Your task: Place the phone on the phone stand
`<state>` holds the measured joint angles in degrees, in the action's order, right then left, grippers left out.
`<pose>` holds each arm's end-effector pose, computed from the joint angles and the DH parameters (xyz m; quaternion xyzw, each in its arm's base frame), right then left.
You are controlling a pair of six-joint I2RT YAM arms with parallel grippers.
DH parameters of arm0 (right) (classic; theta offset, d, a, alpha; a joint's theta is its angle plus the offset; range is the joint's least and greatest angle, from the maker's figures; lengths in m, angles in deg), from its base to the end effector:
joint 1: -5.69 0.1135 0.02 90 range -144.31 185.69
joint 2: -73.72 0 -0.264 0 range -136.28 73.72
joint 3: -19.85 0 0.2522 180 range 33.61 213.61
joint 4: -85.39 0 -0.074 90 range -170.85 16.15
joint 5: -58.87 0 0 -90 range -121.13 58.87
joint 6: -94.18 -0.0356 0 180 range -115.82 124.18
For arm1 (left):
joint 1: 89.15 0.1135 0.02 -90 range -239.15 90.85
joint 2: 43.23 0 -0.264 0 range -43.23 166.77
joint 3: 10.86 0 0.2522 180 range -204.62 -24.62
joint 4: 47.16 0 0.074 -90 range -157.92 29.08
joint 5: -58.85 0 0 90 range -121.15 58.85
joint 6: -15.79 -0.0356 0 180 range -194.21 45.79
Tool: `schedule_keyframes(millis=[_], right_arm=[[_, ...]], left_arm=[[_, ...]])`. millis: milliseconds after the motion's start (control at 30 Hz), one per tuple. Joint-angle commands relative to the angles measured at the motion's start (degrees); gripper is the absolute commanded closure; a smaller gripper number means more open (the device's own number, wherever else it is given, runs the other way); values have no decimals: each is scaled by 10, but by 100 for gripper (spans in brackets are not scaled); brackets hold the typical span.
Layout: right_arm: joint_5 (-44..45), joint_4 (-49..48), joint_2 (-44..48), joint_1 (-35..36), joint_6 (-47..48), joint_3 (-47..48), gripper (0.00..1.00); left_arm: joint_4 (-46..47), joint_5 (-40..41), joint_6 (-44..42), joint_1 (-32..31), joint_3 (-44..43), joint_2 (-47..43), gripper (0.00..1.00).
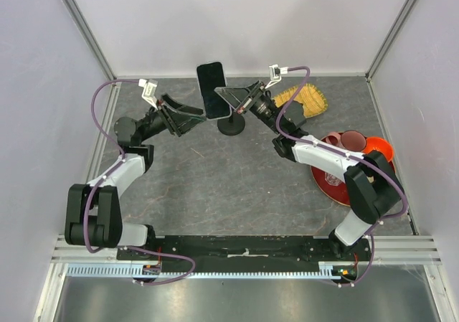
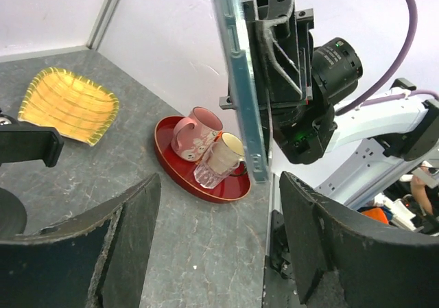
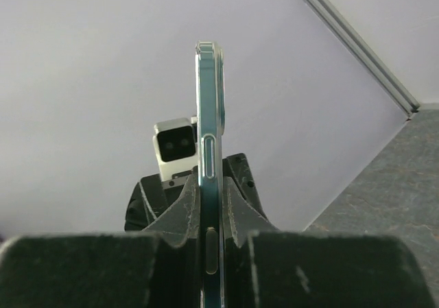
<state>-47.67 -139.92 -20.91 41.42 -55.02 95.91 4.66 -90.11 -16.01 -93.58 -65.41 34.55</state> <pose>0.3001 0.2283 0.3450 -0.0144 0.5330 0.6719 0.5140 0.2738 -0.0518 0.3162 0.1764 0.5878 -0.6037 0.5088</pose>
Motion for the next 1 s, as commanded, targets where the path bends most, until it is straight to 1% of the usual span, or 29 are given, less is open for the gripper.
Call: schedule_keyframes(millis=[0, 67, 100, 167, 267, 367, 533, 567, 633, 667, 767, 833, 933, 967], right_arm=[[28, -104, 18, 14, -15, 3, 100], [35, -105, 17, 17, -9, 2, 100], [39, -105, 17, 22, 0, -1, 100], [44, -102, 16, 26, 7, -2, 100], [50, -102, 10, 34, 15, 0, 100], [56, -103, 4, 41, 19, 2, 100], [62, -99, -5, 58, 30, 8, 100], [65, -98, -6, 65, 35, 9, 100], [71, -98, -8, 69, 41, 8, 100], [74, -97, -8, 73, 44, 8, 100], [84, -96, -12, 79, 53, 5, 100], [86, -104, -15, 80, 54, 4, 100], [91, -103, -17, 83, 57, 1, 100], [89, -99, -16, 82, 58, 4, 100]], left_arm=[[131, -21, 82, -1, -6, 25, 26], [165, -29, 121, -1, -8, 44, 28], [208, -32, 137, -1, -10, 52, 30], [220, -40, 162, -3, -16, 63, 30], [223, -46, 159, -9, -17, 60, 29], [232, -50, 154, -13, -15, 48, 25], [234, -48, 145, -16, -12, 36, 24], [235, -48, 145, -16, -12, 37, 29], [235, -46, 146, -15, -10, 35, 33], [235, -44, 146, -15, -10, 33, 40], [241, -48, 150, -15, -12, 31, 53], [244, -48, 152, -15, -12, 27, 56], [244, -58, 153, -13, -16, 29, 78], [244, -59, 154, -13, -17, 31, 96]])
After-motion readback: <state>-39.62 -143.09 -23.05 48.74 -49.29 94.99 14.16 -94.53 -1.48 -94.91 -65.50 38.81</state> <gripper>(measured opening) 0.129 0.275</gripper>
